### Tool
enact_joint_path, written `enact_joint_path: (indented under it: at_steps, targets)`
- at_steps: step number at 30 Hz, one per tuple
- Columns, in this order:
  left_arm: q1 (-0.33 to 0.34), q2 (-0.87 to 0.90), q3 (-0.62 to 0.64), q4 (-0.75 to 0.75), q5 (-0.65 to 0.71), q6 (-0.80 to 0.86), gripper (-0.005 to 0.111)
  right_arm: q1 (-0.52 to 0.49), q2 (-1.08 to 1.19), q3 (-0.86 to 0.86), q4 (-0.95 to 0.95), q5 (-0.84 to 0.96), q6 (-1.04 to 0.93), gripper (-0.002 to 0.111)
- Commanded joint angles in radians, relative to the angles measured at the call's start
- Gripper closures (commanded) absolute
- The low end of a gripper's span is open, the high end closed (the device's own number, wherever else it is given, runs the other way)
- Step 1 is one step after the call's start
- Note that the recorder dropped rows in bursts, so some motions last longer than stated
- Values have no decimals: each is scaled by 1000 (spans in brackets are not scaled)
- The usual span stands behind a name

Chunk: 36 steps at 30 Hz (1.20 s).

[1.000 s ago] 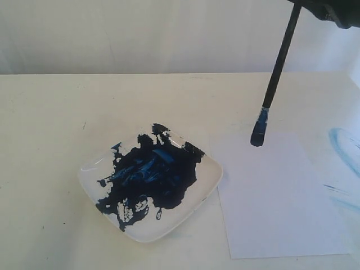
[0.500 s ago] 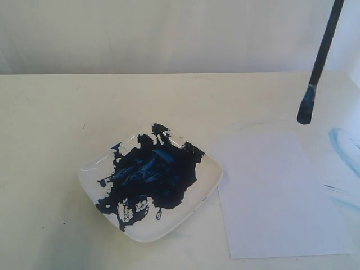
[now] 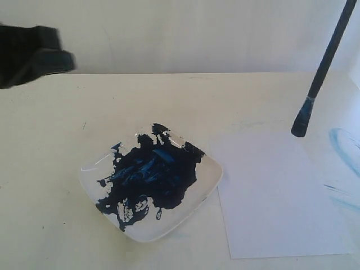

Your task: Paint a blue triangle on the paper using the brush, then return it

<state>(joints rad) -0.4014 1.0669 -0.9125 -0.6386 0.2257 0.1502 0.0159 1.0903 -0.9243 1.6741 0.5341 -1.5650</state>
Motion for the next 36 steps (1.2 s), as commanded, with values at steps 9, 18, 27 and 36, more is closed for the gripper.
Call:
enact_joint_path:
  at_steps: [9, 18, 27, 36]
  targets:
    - [-425, 607, -193, -565, 315, 712, 107, -7, -26, 5, 31, -88, -7, 108]
    - [-448, 836, -194, -807, 251, 926, 107, -7, 44, 6, 38, -47, -7, 108]
    - [-448, 948, -280, -922, 263, 1048, 107, -7, 104, 6, 70, -11, -108, 108]
    - [-448, 986, -293, -738, 233, 868, 107, -7, 144, 6, 70, 17, -133, 108]
